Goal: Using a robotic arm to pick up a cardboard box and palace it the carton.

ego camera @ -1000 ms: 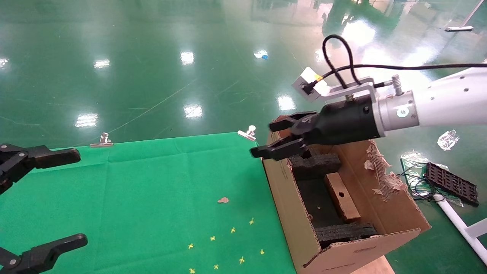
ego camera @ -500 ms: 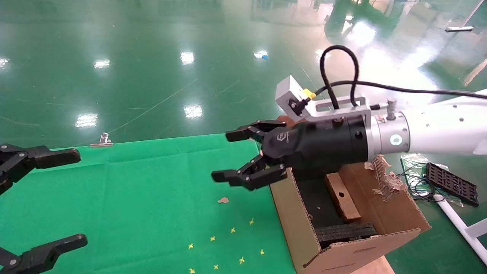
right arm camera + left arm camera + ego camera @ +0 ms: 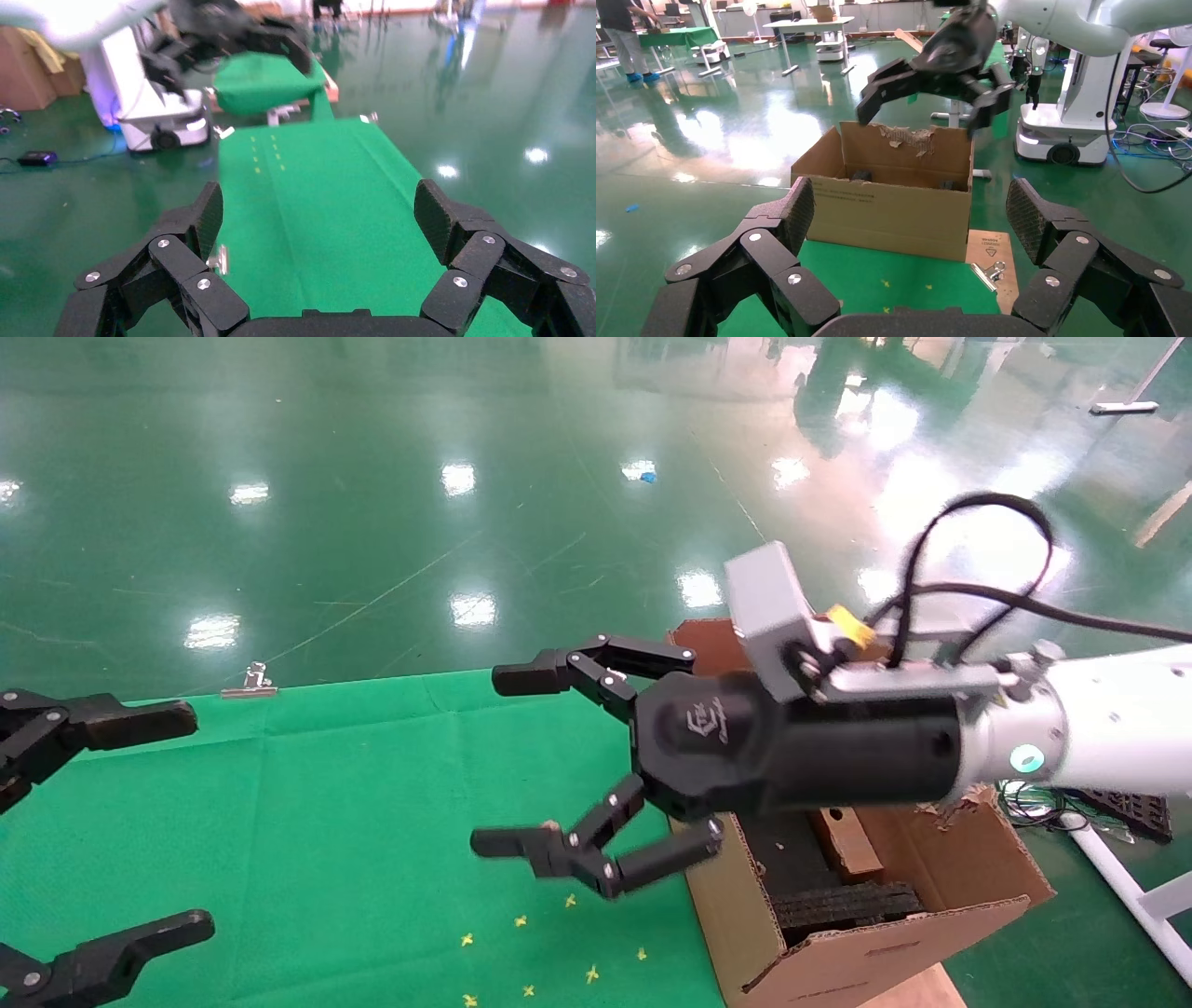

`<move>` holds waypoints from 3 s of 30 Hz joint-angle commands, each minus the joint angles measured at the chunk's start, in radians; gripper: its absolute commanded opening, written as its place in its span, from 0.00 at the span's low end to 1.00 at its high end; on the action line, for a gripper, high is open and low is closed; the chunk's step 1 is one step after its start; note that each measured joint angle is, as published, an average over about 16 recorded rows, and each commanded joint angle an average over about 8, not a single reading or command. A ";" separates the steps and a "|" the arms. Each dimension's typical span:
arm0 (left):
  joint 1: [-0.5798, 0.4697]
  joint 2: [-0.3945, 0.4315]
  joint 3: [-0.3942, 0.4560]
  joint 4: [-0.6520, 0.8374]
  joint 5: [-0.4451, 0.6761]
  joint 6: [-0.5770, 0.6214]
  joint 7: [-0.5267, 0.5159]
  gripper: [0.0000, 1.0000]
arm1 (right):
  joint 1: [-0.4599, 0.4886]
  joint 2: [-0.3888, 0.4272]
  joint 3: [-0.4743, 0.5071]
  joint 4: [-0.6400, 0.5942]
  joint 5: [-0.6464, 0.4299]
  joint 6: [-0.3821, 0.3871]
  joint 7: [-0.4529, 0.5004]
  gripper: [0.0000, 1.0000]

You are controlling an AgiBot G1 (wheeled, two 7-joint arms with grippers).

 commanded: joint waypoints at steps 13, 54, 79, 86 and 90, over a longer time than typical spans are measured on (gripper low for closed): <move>0.000 0.000 0.000 0.000 0.000 -0.001 0.000 1.00 | -0.127 0.000 0.148 0.076 0.058 -0.030 -0.061 1.00; 0.000 0.000 0.000 0.000 0.000 0.000 0.000 1.00 | -0.091 0.000 0.106 0.055 0.040 -0.022 -0.049 1.00; 0.000 0.000 0.000 0.000 0.000 0.000 0.000 1.00 | -0.090 0.000 0.105 0.054 0.039 -0.021 -0.049 1.00; 0.000 0.000 0.000 0.000 0.000 0.000 0.000 1.00 | -0.090 0.000 0.105 0.054 0.039 -0.021 -0.049 1.00; 0.000 0.000 0.000 0.000 0.000 0.000 0.000 1.00 | -0.090 0.000 0.105 0.054 0.039 -0.021 -0.049 1.00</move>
